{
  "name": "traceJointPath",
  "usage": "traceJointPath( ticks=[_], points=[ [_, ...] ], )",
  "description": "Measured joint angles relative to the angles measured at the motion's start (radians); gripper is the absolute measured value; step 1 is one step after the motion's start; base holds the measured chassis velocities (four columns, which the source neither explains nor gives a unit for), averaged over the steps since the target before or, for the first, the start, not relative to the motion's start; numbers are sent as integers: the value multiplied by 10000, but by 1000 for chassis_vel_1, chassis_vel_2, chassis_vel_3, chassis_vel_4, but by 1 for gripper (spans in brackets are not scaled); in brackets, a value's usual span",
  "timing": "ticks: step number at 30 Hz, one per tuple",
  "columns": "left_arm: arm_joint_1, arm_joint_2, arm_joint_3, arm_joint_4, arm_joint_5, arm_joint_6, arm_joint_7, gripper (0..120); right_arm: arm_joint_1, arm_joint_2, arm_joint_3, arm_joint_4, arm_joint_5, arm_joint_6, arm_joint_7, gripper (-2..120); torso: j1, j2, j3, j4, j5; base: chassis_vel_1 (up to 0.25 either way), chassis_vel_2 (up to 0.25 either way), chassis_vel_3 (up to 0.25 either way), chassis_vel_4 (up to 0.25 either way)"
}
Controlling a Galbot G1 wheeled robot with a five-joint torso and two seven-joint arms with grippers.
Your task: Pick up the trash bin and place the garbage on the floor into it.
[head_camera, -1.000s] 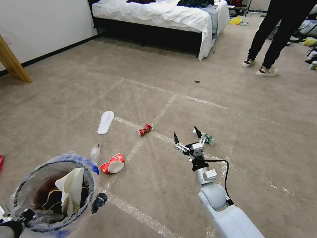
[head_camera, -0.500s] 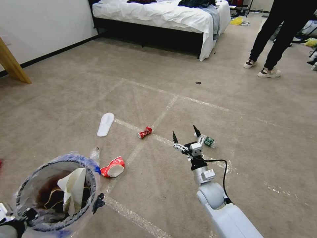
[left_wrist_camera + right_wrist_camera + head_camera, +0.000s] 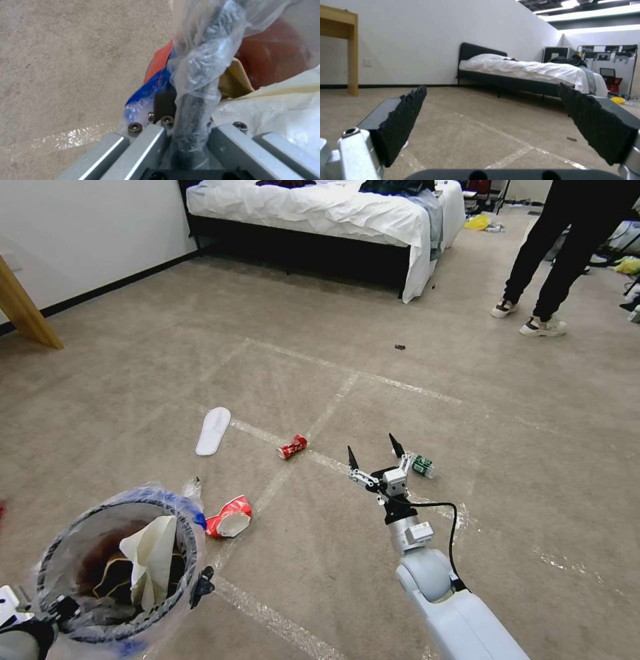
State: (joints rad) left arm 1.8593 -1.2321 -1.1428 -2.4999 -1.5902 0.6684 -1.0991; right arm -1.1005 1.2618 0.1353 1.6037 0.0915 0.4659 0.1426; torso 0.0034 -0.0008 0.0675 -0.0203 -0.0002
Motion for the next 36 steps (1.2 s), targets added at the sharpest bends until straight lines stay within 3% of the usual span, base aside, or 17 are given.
traceJointPath(
  ticks=[19, 36],
  points=[
    [-61, 48, 53, 19, -25, -6, 26, 0, -4, 34, 5, -73, 16, 35, -63, 100, 0, -1, 0, 0, 0, 0, 0, 0, 0],
    [-29, 64, 82, 17, 74, -5, 32, 0, 12, 113, -80, -104, 76, 46, 11, 100, 0, 0, 1, 3, 0, 67, 70, 76, 69]
  ],
)
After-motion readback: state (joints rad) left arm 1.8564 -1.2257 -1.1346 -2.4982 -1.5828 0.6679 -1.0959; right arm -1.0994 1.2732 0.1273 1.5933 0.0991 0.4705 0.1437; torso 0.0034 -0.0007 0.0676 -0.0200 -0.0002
